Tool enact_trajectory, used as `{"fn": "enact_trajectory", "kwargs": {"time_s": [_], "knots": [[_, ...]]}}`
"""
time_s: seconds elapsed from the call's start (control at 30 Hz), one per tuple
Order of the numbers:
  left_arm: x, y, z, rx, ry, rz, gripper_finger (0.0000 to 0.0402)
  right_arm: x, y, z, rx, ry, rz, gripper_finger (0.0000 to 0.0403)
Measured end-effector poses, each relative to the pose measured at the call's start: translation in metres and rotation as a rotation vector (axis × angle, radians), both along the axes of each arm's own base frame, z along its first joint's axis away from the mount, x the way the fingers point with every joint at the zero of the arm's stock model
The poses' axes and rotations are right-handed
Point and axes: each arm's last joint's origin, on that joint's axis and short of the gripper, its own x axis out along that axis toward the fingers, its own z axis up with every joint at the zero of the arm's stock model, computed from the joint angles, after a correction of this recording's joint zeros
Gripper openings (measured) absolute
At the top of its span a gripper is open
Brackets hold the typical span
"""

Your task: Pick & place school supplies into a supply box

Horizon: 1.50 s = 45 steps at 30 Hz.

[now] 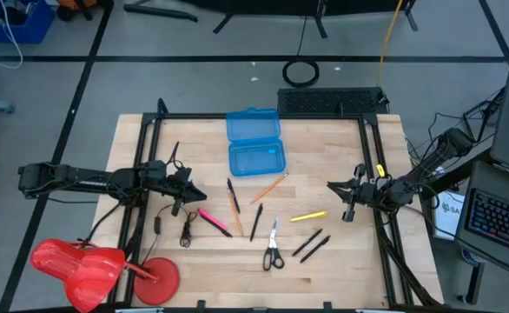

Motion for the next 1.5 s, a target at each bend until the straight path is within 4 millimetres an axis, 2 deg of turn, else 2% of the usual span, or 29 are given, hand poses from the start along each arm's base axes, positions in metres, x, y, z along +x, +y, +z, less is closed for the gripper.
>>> {"fn": "enact_trajectory", "kwargs": {"time_s": [0.2, 0.3, 0.47, 0.67, 0.77, 1.0, 1.17, 1.5], "knots": [[0.0, 0.0, 0.0, 0.011, -0.002, -0.003, 0.0031, 0.0, 0.0, 0.0, 0.0, 0.0, 0.0, 0.0016], [0.0, 0.001, 0.0, 0.088, -0.017, -0.002, 0.0031, 0.0, 0.0, 0.0, 0.003, -0.003, 0.0, 0.0016], [0.002, 0.005, 0.004, 0.176, -0.055, 0.108, 0.0031, 0.0, 0.0, 0.003, 0.113, -0.059, 0.009, 0.0016], [0.004, 0.008, 0.016, 0.004, -0.161, 0.258, 0.0031, -0.001, -0.001, 0.007, 0.37, -0.168, 0.035, 0.0016], [0.005, 0.008, 0.022, -0.035, -0.219, 0.281, 0.0031, -0.001, -0.001, 0.007, 0.433, -0.188, 0.041, 0.0016], [0.005, 0.01, 0.03, 0.002, -0.303, 0.322, 0.0031, -0.001, -0.003, 0.009, 0.454, -0.21, 0.022, 0.0016], [0.005, 0.01, 0.03, 0.119, -0.303, 0.327, 0.0031, 0.0, -0.006, 0.01, 0.457, -0.224, -0.02, 0.0016], [0.006, 0.006, 0.03, 0.128, -0.308, 0.292, 0.0031, 0.0, -0.007, 0.012, 0.545, -0.273, -0.006, 0.0016]]}}
